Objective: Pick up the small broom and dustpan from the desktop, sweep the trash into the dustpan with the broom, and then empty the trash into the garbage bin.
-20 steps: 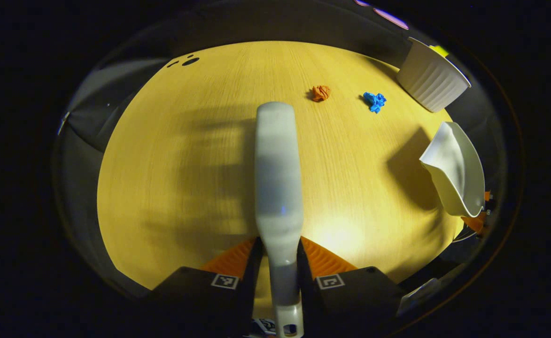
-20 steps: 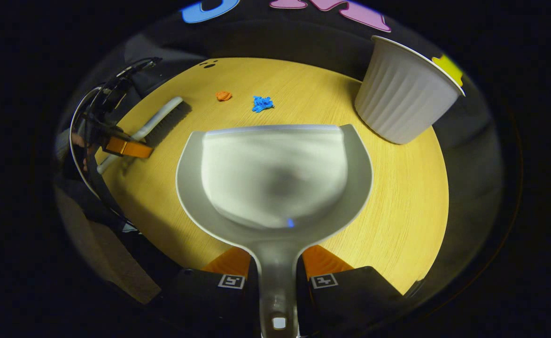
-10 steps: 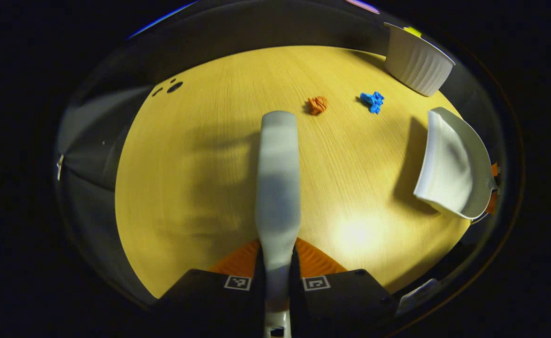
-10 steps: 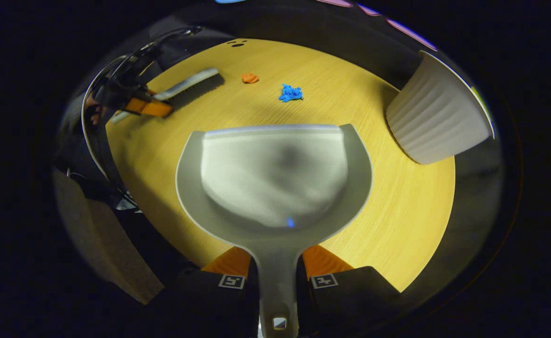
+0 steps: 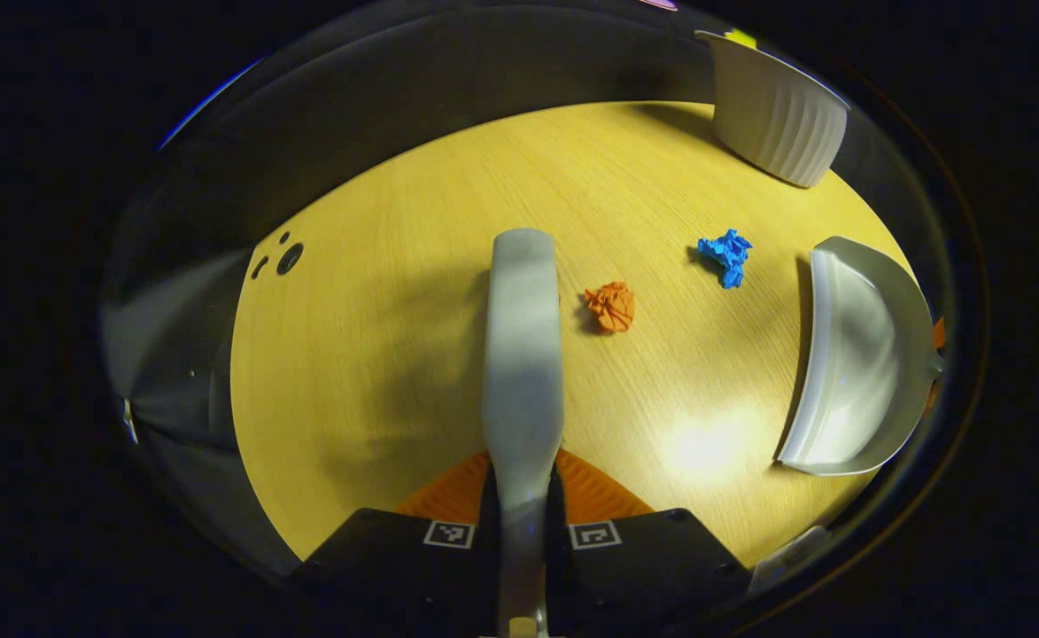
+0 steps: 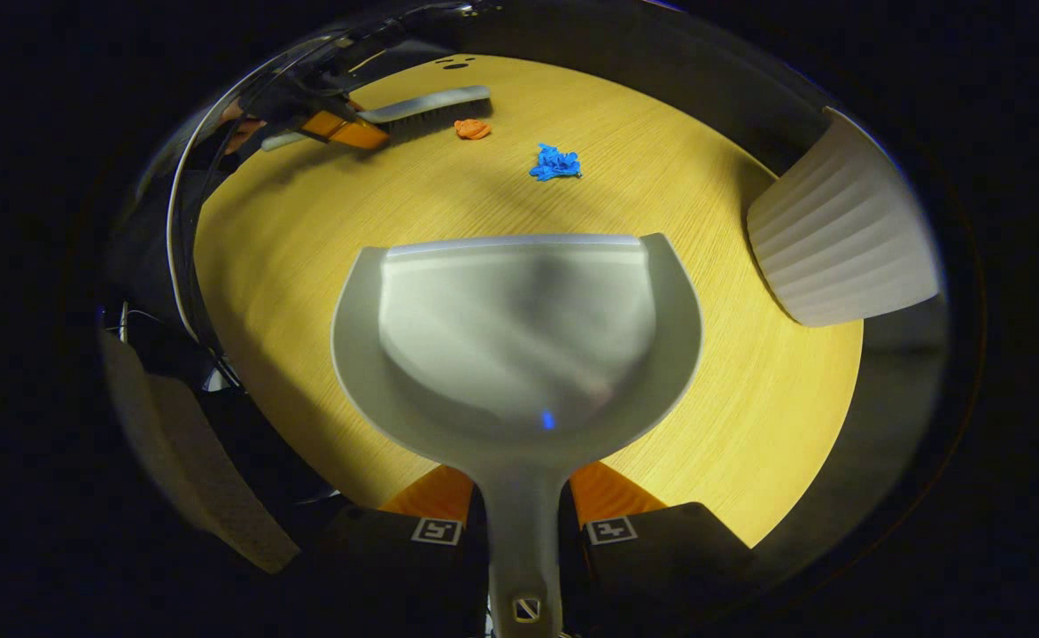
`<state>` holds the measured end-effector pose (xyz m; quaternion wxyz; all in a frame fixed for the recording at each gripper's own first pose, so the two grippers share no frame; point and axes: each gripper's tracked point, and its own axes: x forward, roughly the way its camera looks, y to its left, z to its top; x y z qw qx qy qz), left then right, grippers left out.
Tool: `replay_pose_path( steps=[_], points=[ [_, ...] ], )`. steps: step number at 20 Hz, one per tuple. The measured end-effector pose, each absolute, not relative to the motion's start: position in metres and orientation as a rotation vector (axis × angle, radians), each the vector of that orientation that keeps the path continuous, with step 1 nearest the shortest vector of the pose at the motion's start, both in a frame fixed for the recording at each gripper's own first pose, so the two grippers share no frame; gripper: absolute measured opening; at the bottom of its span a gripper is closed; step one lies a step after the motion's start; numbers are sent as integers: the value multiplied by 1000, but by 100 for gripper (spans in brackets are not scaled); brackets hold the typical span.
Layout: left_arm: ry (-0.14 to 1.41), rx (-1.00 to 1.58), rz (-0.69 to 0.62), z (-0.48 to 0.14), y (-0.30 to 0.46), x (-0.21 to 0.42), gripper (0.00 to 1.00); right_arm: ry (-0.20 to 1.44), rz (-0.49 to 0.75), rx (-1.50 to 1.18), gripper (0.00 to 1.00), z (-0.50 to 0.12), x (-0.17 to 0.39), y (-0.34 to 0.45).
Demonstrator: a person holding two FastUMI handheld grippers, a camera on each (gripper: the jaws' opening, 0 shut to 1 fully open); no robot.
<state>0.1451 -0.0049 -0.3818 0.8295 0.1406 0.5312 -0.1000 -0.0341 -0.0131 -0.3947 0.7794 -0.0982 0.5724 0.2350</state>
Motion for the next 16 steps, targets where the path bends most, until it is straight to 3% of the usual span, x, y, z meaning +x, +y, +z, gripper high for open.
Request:
replay_pose_path(
  steps=[5,6,7,10,12,15,16],
  points=[
    [1098,380,-384,-385,-42,167,24,1257,519,-165,36,-393,-30,-12],
    [1099,379,-425,-385,-52,166,25,1260,520,-156,40,-393,-29,-12],
    [1102,380,-464,-385,-62,165,25,1262,520,-150,36,-392,-29,-13],
    [1111,376,-575,-383,-91,159,25,1262,520,-144,40,-394,-24,-16],
    [1114,374,-630,-384,-104,156,25,1262,522,-141,36,-390,-20,-14],
    [1123,364,-717,-380,-127,141,25,1258,521,-133,40,-388,-9,-13],
    [1130,359,-745,-378,-134,135,25,1256,521,-132,36,-387,-5,-9]
  ],
)
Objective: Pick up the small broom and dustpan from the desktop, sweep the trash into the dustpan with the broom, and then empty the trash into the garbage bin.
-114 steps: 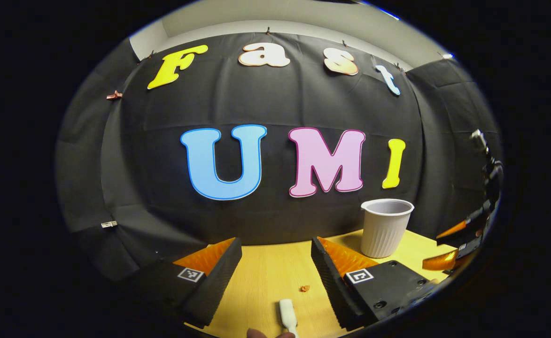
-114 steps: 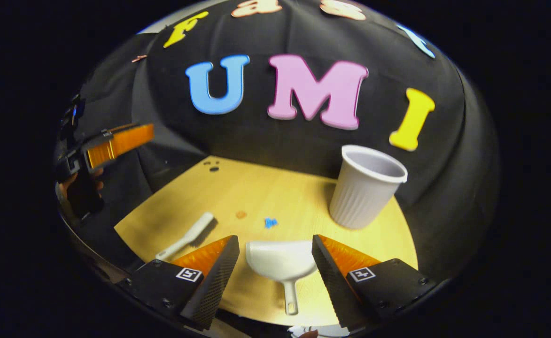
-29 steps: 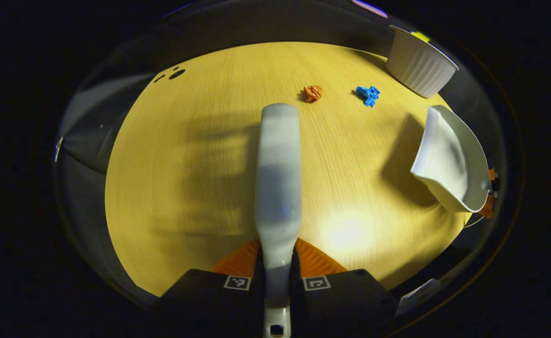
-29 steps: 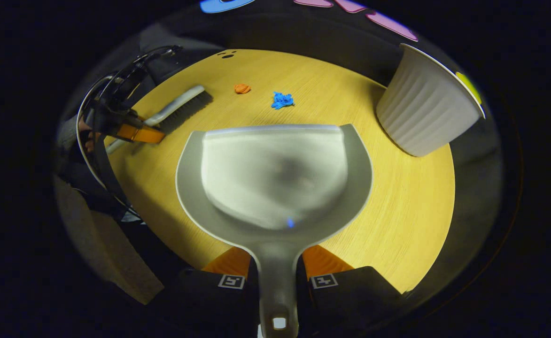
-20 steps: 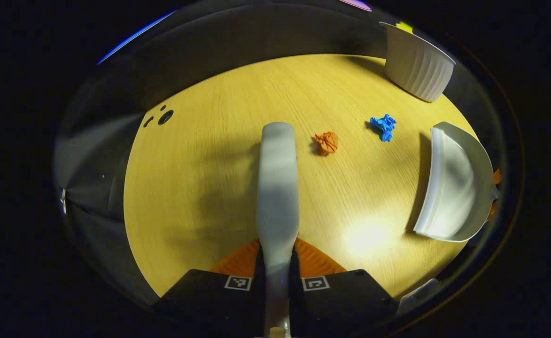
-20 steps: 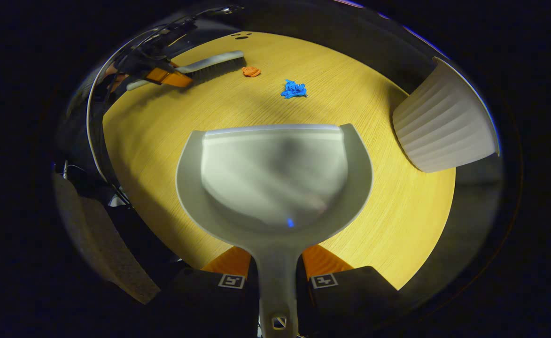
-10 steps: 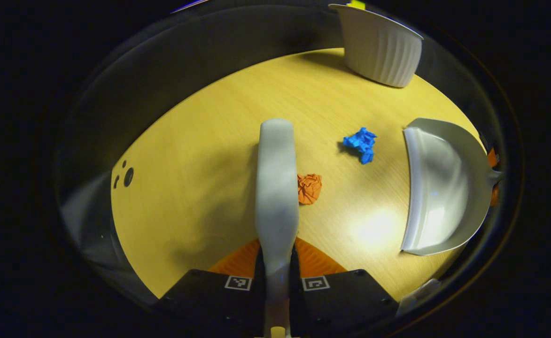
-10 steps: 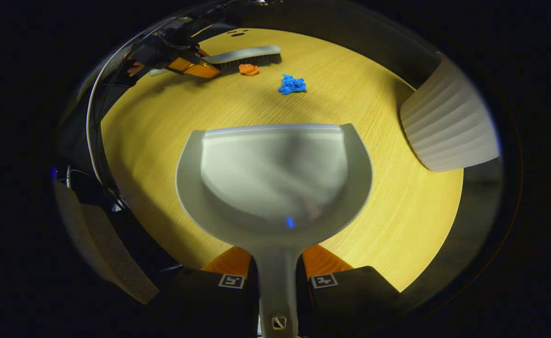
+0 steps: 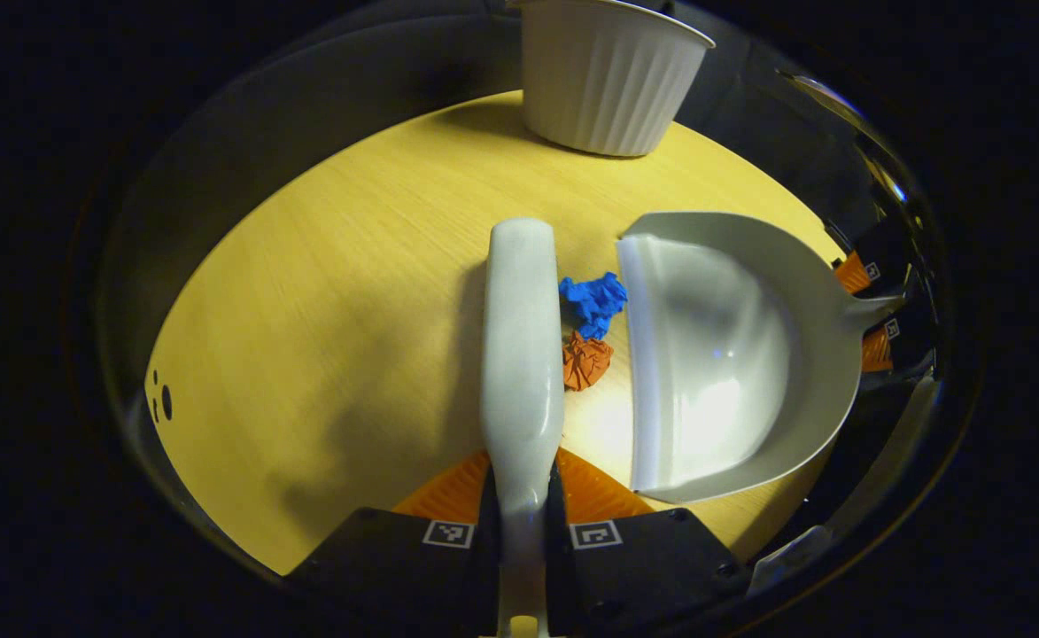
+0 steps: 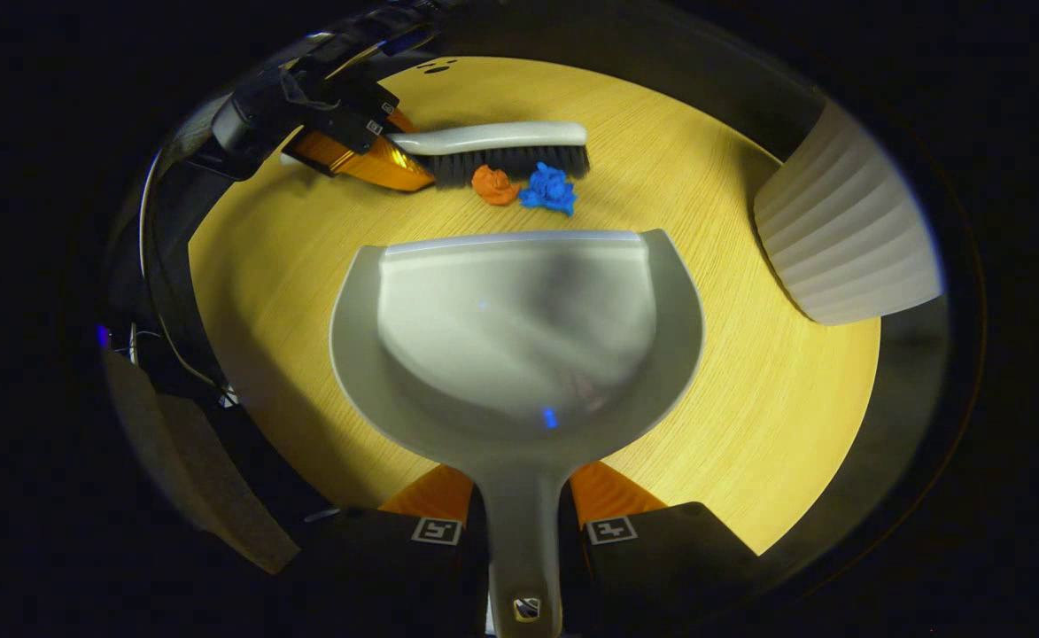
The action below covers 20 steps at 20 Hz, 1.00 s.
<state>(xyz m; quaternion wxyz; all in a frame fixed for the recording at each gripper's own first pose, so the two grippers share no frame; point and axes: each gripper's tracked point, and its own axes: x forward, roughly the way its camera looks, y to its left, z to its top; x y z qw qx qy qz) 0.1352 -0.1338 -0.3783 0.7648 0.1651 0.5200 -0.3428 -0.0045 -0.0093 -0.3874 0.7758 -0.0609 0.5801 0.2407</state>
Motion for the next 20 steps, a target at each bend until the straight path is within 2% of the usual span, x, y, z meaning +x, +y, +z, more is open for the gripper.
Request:
replay_pose_path(
  steps=[5,7,8,10,11,13,14,16,17,18,20],
  points=[
    [1180,287,-876,-366,-168,99,25,1225,528,-141,36,-393,28,6],
    [1181,256,-873,-364,-174,94,25,1202,528,-141,36,-395,38,8],
    [1168,256,-854,-364,-173,95,25,1187,522,-135,40,-398,38,9],
    [1135,241,-805,-362,-171,98,25,1150,505,-141,40,-399,36,9],
    [1117,232,-772,-361,-169,100,25,1133,495,-143,36,-398,36,8],
    [1077,213,-704,-362,-168,104,25,1097,469,-131,40,-394,34,9],
    [1061,197,-670,-364,-168,106,25,1086,454,-115,36,-393,31,11],
    [1043,172,-608,-365,-167,107,25,1091,418,-80,36,-400,29,16],
    [1040,157,-582,-367,-167,106,25,1102,394,-66,32,-398,27,16],
    [1040,136,-563,-367,-168,104,24,1113,366,-50,36,-395,25,20],
    [1043,99,-535,-371,-170,103,25,1120,308,-2,36,-389,26,29]
  ],
)
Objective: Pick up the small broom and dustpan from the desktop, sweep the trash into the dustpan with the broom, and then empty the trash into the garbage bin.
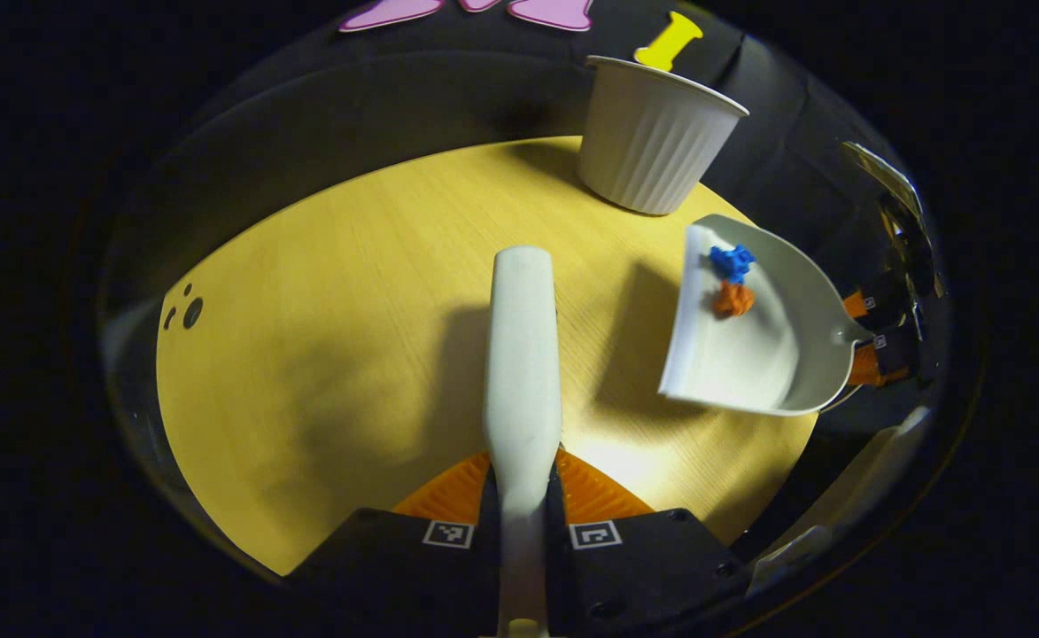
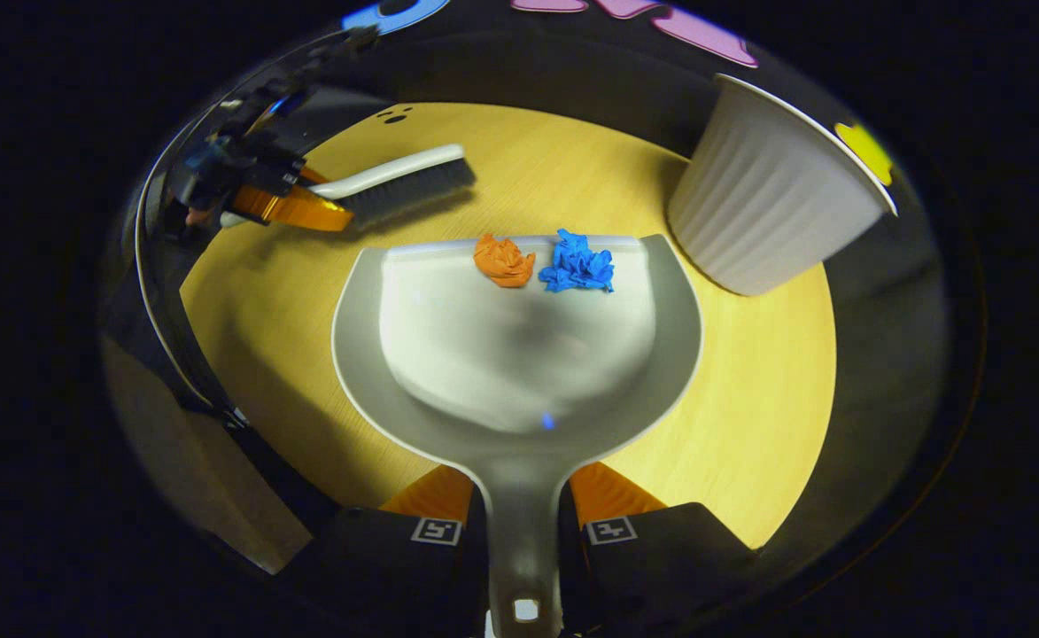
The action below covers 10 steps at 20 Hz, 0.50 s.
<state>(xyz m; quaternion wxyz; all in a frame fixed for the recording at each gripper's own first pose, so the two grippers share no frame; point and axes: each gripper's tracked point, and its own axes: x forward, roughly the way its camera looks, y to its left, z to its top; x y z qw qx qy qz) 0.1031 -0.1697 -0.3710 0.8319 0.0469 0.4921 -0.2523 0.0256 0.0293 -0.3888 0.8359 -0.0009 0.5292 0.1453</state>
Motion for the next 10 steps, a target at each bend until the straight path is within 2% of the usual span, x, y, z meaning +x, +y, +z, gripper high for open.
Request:
replay_pose_path(
  steps=[5,10],
  points=[
    [1025,25,-490,-373,-162,102,25,1084,138,115,36,-381,40,41],
    [998,23,-499,-375,-166,99,25,1036,-21,152,36,-384,64,32]
  ],
)
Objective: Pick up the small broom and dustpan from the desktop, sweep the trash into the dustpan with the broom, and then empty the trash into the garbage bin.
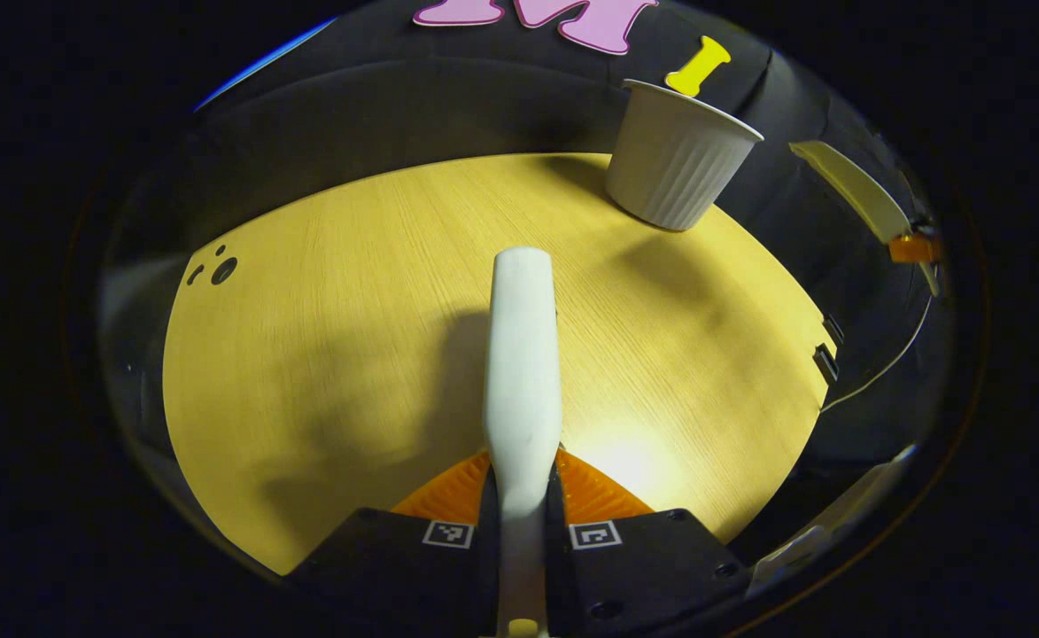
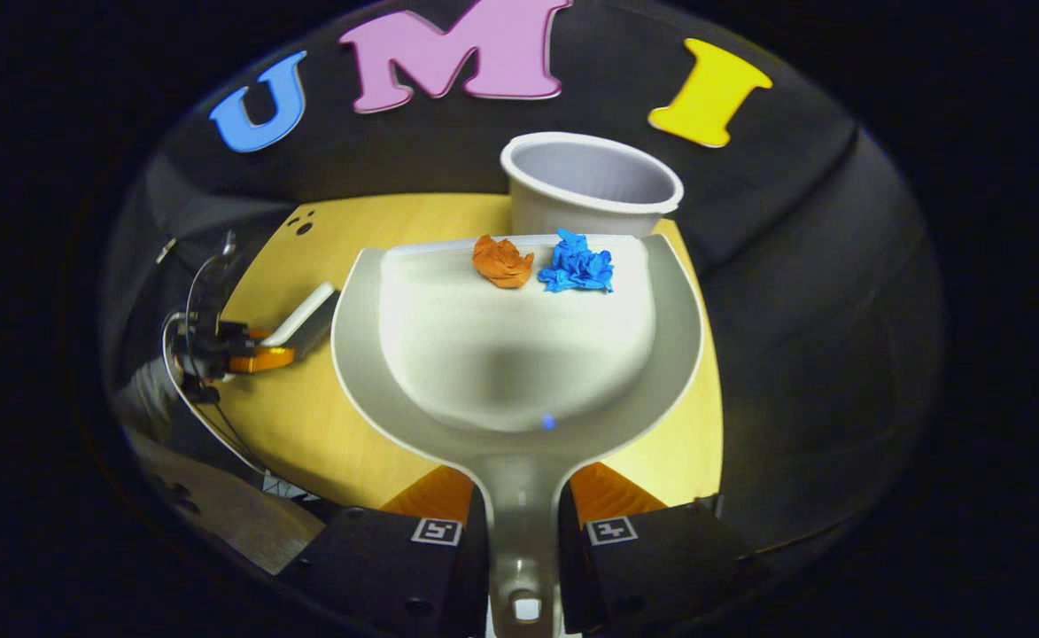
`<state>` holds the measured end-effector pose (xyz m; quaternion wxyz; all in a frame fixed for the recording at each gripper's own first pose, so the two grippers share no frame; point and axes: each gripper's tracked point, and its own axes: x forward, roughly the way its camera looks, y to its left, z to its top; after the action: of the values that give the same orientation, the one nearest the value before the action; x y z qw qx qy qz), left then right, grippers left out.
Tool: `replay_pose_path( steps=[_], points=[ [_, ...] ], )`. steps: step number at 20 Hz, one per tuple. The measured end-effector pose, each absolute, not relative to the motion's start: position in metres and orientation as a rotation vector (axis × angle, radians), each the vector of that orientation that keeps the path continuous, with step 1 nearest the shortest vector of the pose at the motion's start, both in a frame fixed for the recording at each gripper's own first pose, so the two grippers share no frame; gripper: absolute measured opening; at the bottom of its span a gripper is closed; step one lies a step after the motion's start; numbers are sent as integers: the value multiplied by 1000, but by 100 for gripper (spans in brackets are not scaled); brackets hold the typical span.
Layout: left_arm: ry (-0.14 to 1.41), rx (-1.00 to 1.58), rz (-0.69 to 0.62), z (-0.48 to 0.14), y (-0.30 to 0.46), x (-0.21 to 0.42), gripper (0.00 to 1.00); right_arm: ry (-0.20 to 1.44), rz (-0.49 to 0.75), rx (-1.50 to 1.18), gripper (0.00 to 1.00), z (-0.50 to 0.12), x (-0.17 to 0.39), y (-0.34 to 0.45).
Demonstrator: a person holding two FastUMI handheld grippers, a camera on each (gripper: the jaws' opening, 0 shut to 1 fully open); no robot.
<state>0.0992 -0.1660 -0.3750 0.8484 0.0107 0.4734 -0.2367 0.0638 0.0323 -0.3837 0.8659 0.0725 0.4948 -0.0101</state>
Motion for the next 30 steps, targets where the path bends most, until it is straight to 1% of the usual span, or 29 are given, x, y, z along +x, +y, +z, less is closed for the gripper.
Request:
replay_pose_path(
  steps=[5,7,15,21,24,26,27,28,30],
  points=[
    [1002,9,-525,-378,-166,100,25,1028,-117,171,36,-388,70,51],
    [1001,-2,-526,-377,-166,100,25,1042,-144,128,36,-390,70,49],
    [995,3,-540,-379,-166,99,25,1135,-184,-21,36,-387,63,44],
    [1008,8,-536,-383,-166,97,25,1300,-129,-232,36,-371,63,24],
    [1017,6,-537,-386,-167,96,25,1358,-112,-375,36,-356,64,1],
    [1021,7,-538,-388,-168,97,25,1398,-88,-424,36,-349,66,-2],
    [1022,7,-537,-387,-168,97,25,1414,-73,-438,31,-346,67,-1],
    [1021,6,-536,-388,-168,97,25,1423,-58,-446,36,-343,67,0],
    [1022,0,-535,-388,-168,97,25,1433,-36,-435,36,-346,71,4]
  ],
)
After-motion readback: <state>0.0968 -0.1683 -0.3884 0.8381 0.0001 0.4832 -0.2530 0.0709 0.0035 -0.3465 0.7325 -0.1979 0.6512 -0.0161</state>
